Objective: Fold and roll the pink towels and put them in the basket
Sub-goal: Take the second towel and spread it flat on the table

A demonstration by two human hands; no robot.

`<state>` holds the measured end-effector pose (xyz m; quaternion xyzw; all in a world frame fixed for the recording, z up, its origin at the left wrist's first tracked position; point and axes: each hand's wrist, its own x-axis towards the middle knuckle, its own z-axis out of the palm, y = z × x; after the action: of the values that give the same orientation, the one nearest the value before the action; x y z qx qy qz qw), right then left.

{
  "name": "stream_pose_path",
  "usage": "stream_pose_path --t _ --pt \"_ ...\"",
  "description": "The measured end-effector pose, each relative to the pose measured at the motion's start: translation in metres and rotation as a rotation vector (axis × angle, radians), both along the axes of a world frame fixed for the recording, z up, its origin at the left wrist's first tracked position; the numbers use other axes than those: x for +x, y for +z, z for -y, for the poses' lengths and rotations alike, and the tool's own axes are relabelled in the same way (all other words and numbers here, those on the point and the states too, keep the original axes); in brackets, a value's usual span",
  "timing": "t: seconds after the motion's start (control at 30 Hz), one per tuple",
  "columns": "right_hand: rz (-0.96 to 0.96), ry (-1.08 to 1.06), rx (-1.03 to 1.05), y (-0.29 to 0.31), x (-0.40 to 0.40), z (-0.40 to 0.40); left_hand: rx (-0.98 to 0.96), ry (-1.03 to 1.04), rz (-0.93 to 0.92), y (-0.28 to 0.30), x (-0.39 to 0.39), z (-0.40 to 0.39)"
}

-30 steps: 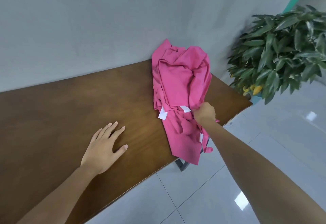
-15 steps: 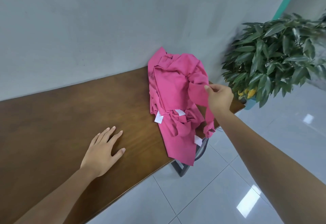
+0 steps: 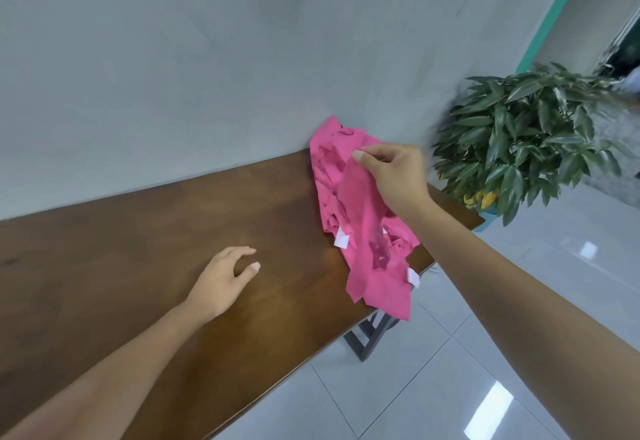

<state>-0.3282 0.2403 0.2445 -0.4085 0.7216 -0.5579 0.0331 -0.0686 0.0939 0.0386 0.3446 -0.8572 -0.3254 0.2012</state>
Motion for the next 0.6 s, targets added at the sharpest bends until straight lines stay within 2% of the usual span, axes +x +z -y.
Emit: stream_pose_path --t 0.2,0.4,0.6 --pt "-0.023 0.108 -0.010 0.002 0.107 0.047 -0.044 0.054 -0.070 0.042 0.088 0.043" --pt "-0.031 0.267 -0.046 0.008 0.211 0.098 -0.047 0.145 -0.080 0.058 0.194 0.084" --pt "0.164 0.561 0.152 -0.016 0.279 0.130 -0.041 0.257 -0.089 0.064 0.278 0.113"
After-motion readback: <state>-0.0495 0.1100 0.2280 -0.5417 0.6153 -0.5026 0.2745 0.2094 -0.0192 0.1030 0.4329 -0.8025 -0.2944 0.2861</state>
